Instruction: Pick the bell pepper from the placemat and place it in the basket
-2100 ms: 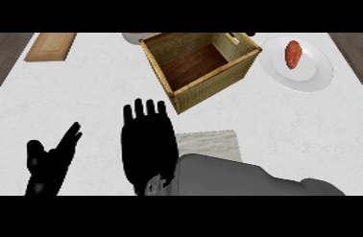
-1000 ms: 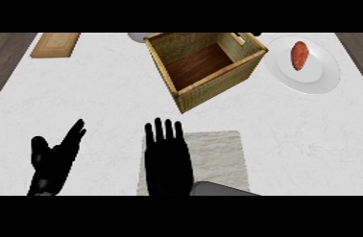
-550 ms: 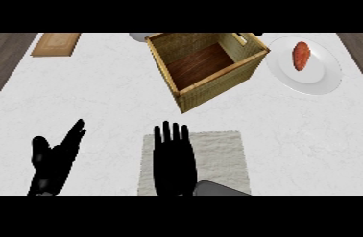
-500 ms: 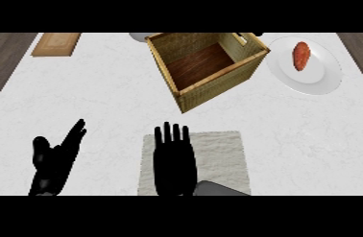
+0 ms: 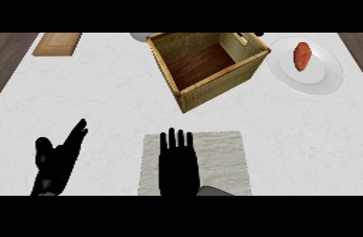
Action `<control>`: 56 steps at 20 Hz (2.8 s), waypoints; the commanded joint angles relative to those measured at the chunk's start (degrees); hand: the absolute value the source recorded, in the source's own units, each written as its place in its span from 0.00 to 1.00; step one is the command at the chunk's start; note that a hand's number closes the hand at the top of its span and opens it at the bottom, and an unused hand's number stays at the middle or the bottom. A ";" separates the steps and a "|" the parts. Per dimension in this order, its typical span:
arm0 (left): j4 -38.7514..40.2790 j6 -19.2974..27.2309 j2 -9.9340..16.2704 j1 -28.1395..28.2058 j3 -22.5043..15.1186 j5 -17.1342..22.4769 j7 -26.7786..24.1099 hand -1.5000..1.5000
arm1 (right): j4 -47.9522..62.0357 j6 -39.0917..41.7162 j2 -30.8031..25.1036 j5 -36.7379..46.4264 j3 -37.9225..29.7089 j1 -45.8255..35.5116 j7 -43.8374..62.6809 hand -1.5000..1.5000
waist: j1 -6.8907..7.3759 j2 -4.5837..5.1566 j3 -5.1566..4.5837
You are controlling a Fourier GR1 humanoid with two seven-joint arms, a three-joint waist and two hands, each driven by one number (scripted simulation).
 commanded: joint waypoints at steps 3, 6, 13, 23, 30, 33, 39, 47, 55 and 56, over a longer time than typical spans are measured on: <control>3.96 -0.48 -2.03 3.10 -0.94 0.12 0.78 0.50 | 3.31 0.18 1.28 1.97 -0.59 0.82 6.59 0.00 | 0.44 0.58 -0.74; 4.74 -1.51 -0.53 1.91 1.18 1.05 1.55 0.50 | 2.24 1.86 1.28 2.56 -0.51 2.12 7.45 0.00 | 0.14 0.53 -0.75; 6.54 -1.79 -1.85 0.95 0.56 -0.32 0.49 0.50 | 3.71 4.96 1.28 7.75 2.70 0.74 3.27 1.00 | -0.11 0.56 -0.78; 4.51 -1.60 -3.32 2.02 -1.07 -2.05 1.34 0.50 | -2.07 7.82 1.30 -0.03 4.31 -3.93 -6.72 1.00 | 1.50 0.67 -0.74; 1.43 -3.26 -0.87 2.48 2.00 0.03 4.52 0.50 | -12.63 5.15 1.32 -1.40 6.81 -9.46 -5.82 1.00 | 1.14 0.37 -0.71; 5.14 -1.97 -3.34 1.83 0.65 -1.75 2.15 0.50 | -17.80 -2.29 1.32 -3.41 1.42 -9.31 -4.83 1.00 | 0.73 0.46 -0.76; 3.88 -2.45 -1.44 0.97 2.02 -1.57 3.61 0.50 | -31.09 -20.69 1.33 -5.24 -10.34 -9.36 -7.05 1.00 | 0.31 0.33 -0.67; 6.00 -1.80 -3.23 0.19 2.47 -1.77 3.00 0.50 | -31.95 -15.17 1.33 -6.61 -27.83 -26.95 4.39 1.00 | -0.64 0.20 -0.90; 4.56 -3.67 -2.22 1.59 3.41 -0.99 2.26 0.50 | -19.20 -8.48 -0.94 -12.55 -48.21 -41.99 3.16 1.00 | 0.01 0.48 -0.85; 1.93 -3.15 -2.39 2.68 2.04 -1.78 4.15 0.50 | -17.92 -9.24 -1.09 -11.32 -47.26 -40.73 2.44 1.00 | 0.22 0.42 -0.76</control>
